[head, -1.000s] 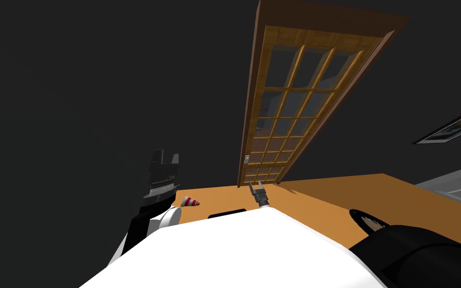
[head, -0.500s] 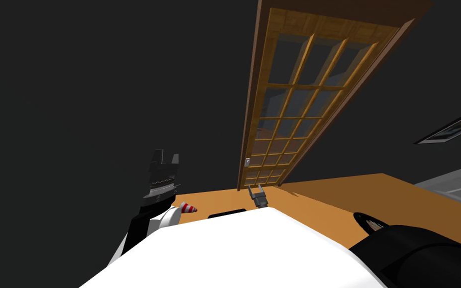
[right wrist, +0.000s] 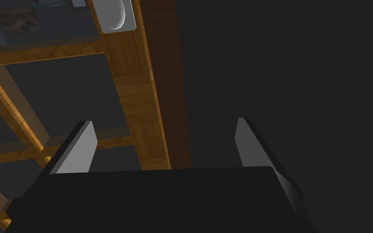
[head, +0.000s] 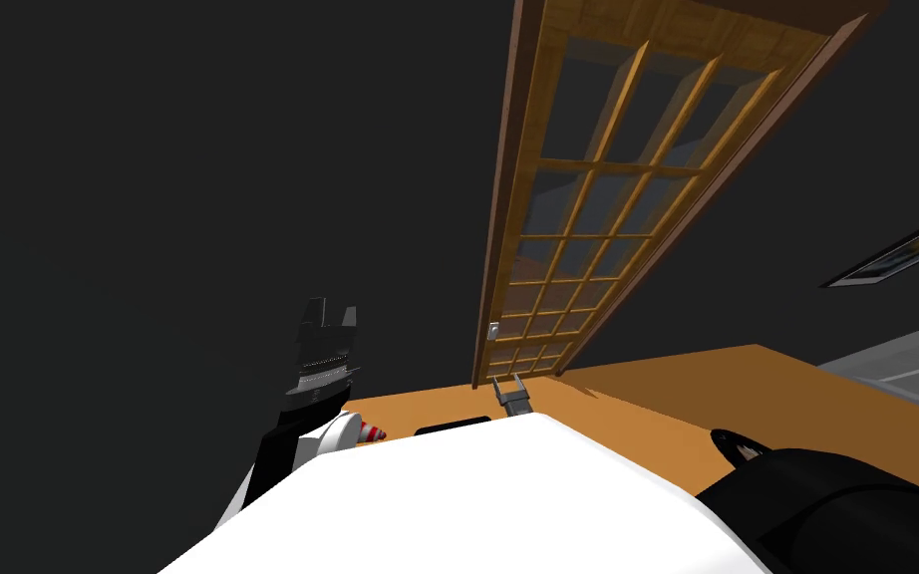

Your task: Pull the door open

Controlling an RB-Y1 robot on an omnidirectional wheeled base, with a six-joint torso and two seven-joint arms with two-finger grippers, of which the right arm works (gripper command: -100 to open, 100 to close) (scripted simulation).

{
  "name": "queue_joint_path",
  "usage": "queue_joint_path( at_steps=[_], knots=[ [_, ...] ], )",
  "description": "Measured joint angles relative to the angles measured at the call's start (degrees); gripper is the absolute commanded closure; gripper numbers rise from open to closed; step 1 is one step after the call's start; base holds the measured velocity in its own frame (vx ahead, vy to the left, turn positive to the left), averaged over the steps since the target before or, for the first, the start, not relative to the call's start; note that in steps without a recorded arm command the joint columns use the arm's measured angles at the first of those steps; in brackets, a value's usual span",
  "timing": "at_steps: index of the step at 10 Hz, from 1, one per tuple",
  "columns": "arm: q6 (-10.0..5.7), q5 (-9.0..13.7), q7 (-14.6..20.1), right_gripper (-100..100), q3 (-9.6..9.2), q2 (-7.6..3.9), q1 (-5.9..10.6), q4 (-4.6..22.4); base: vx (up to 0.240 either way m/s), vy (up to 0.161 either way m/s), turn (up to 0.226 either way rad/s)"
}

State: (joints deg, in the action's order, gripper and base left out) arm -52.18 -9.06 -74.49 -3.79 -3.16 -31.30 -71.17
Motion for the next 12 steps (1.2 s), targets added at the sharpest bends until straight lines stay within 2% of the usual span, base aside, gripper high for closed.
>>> queue_joint_path(
  at_steps=[5,8,9,12],
  knots=[
    [-1.67,-0.61,-4.92,-100,-0.36,0.87,-0.06,3.68,0.176,-0.069,-0.068],
    [-2.28,-0.95,-7.17,-100,-0.64,1.39,-0.46,4.84,0.133,-0.09,-0.049],
    [-2.33,-0.95,-7.31,-100,-0.64,1.4,-0.47,4.87,-0.06,0.046,0.224],
    [-1.75,-0.33,-7.04,-100,0.7,0.39,0.42,5.36,-0.163,0.115,0.208]
  ],
)
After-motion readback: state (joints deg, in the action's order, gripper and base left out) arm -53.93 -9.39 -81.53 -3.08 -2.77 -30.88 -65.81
